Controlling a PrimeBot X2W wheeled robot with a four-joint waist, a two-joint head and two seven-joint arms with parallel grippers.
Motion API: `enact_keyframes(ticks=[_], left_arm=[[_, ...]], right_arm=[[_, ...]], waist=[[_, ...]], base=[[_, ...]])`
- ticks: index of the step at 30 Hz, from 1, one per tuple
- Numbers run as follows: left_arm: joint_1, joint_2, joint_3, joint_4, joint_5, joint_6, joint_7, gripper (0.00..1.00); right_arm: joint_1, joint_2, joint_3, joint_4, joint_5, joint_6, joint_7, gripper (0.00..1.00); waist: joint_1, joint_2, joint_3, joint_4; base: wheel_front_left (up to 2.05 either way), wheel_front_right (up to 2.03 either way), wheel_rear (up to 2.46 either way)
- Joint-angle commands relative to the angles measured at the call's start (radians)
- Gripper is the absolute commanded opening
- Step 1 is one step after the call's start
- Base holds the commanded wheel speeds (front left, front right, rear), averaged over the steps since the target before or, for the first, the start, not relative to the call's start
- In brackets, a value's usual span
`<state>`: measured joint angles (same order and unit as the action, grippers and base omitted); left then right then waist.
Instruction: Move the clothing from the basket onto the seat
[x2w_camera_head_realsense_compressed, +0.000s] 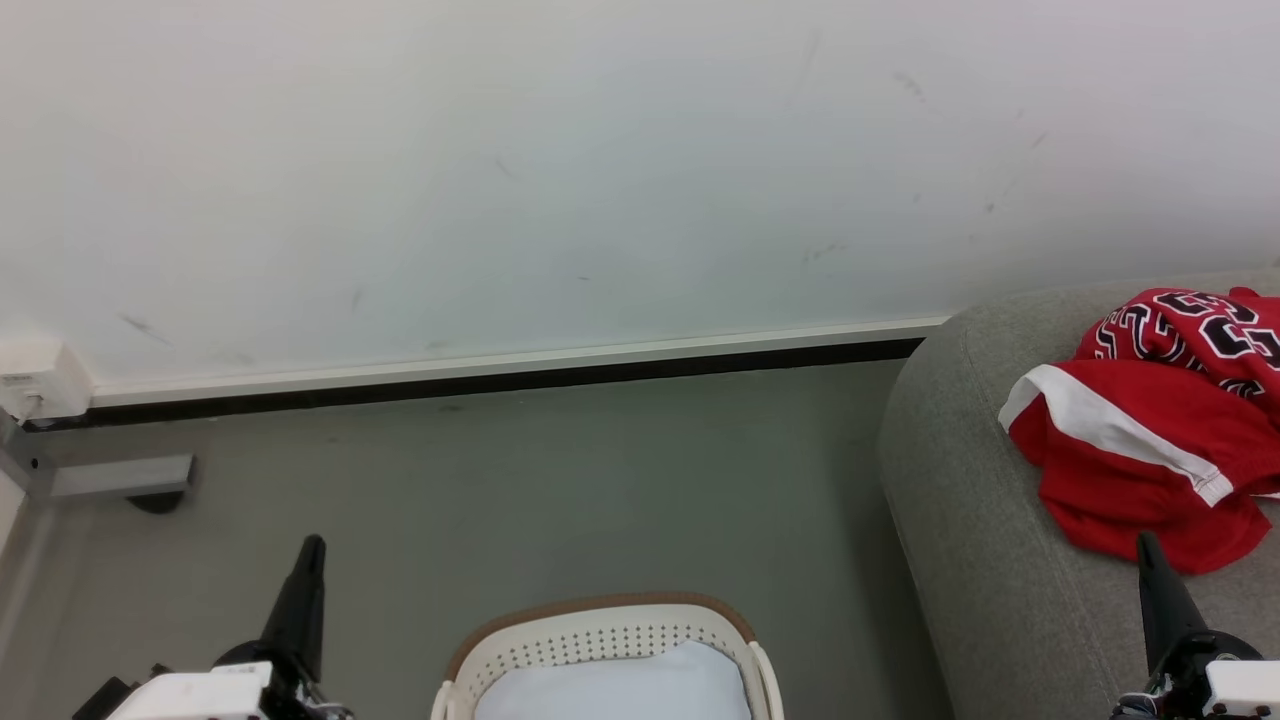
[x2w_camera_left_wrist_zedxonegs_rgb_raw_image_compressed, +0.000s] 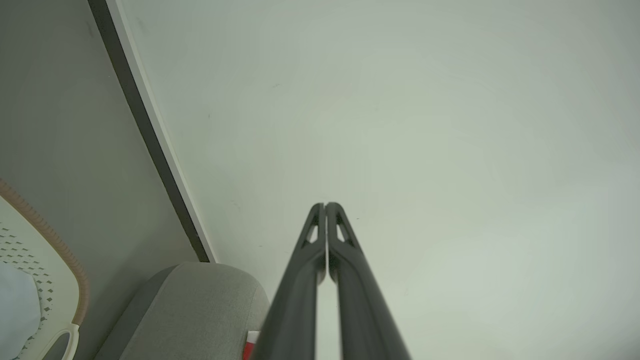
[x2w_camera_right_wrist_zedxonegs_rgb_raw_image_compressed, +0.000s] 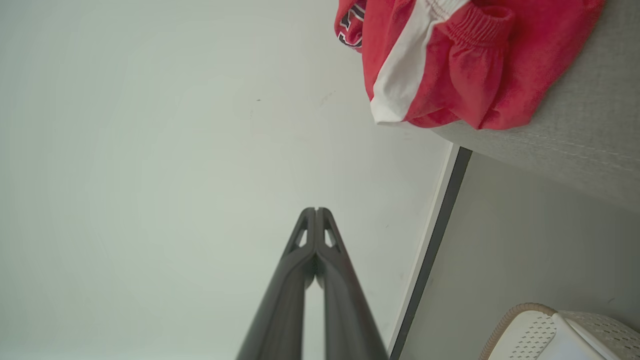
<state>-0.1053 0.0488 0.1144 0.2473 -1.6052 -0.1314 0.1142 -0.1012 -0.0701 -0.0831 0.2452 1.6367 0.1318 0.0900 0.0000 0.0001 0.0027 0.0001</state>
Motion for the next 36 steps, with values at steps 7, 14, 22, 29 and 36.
enact_keyframes(ticks=[7, 14, 22, 29, 36], left_arm=[[-0.009, 0.002, 0.002, -0.003, -0.013, 0.001, 0.004, 0.00], [-0.009, 0.002, 0.002, -0.003, -0.013, 0.001, 0.004, 0.00], [-0.009, 0.002, 0.002, -0.003, -0.013, 0.001, 0.004, 0.00], [-0.009, 0.002, 0.002, -0.003, -0.013, 0.001, 0.004, 0.00], [-0.009, 0.002, 0.002, -0.003, -0.014, 0.001, 0.004, 0.00]], right_arm=[[-0.011, -0.003, -0.006, -0.003, -0.001, -0.002, 0.005, 0.00], [-0.011, -0.001, -0.008, -0.002, -0.004, -0.002, 0.007, 0.00], [-0.012, 0.001, -0.010, -0.002, -0.005, -0.002, 0.008, 0.00], [-0.012, 0.003, -0.012, -0.002, -0.006, -0.002, 0.010, 0.00], [-0.012, 0.004, -0.014, -0.002, -0.008, -0.002, 0.011, 0.00]], waist=[[0.0000, -0.0001, 0.000, 0.000], [0.0000, -0.0001, 0.000, 0.000], [0.0000, -0.0001, 0.000, 0.000], [0.0000, -0.0001, 0.000, 0.000], [0.0000, -0.0001, 0.000, 0.000]], base=[[0.00, 0.00, 0.00], [0.00, 0.00, 0.00], [0.00, 0.00, 0.00], [0.00, 0.00, 0.00], [0.00, 0.00, 0.00]])
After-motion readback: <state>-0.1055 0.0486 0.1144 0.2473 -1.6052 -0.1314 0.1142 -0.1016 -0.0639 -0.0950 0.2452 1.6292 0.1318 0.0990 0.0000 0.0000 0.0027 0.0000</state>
